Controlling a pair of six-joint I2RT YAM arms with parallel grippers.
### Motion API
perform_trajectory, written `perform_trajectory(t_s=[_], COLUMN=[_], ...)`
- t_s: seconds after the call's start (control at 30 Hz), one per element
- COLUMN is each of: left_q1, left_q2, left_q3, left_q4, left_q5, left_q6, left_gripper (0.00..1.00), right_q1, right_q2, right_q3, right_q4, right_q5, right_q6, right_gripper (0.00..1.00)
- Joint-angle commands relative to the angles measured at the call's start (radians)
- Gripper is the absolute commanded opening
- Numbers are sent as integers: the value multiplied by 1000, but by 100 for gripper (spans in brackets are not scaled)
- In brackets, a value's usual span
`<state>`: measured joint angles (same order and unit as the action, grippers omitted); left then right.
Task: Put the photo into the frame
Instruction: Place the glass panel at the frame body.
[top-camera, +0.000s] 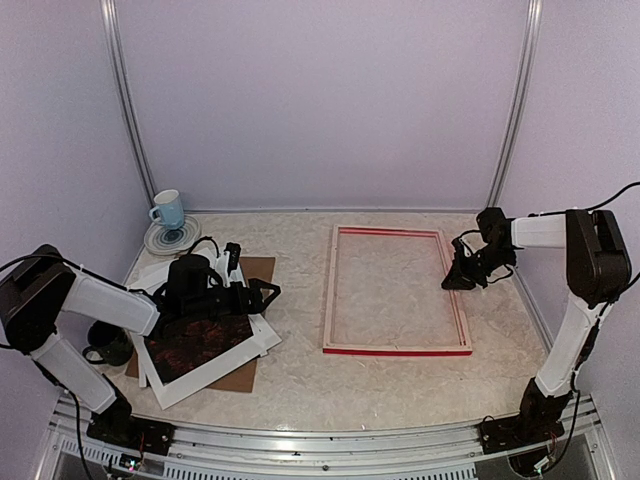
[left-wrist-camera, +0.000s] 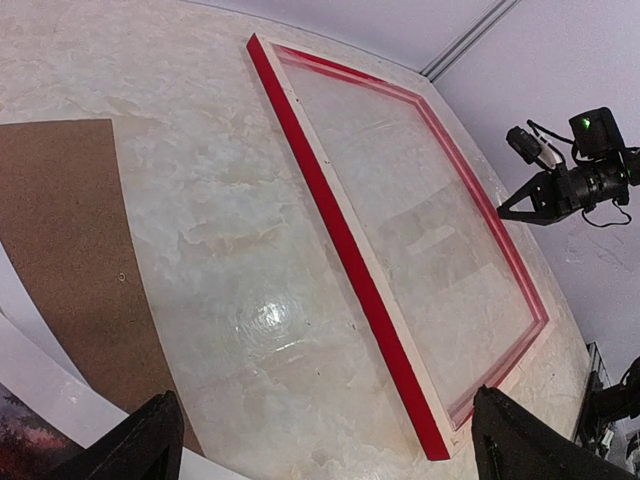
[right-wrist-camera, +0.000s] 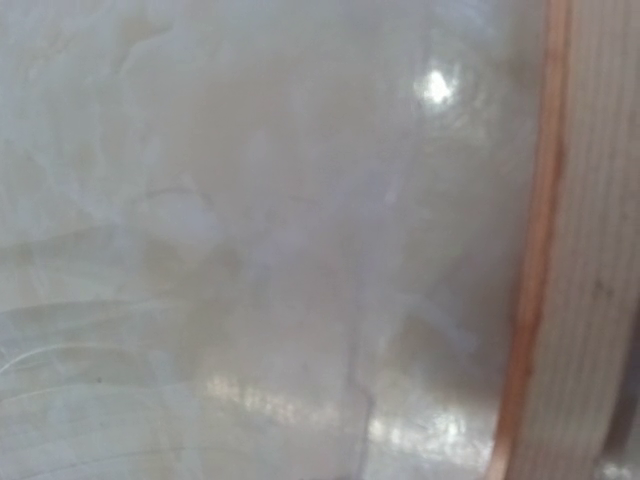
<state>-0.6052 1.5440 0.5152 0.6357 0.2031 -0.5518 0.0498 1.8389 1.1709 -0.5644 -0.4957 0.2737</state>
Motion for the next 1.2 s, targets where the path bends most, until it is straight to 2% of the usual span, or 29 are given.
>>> perform_trajectory(t_s=[0.0,1.0,1.17], left_q1=[8,12,12], left_q2=[3,12,11], left_q3=[14,16,16], left_q4=[20,25,25], left_q5=[12,20,22], left_q6=[1,-3,-3], left_gripper=[99,99,99], right_q1=[-16,-16,-16], right_q2=[-11,-12,-8], right_q3=[-4,10,8], right_q4=[-8,-22,-15], right_q5=[45,60,43], right_q6=[-13,-33,-32], right_gripper=[7,9,13])
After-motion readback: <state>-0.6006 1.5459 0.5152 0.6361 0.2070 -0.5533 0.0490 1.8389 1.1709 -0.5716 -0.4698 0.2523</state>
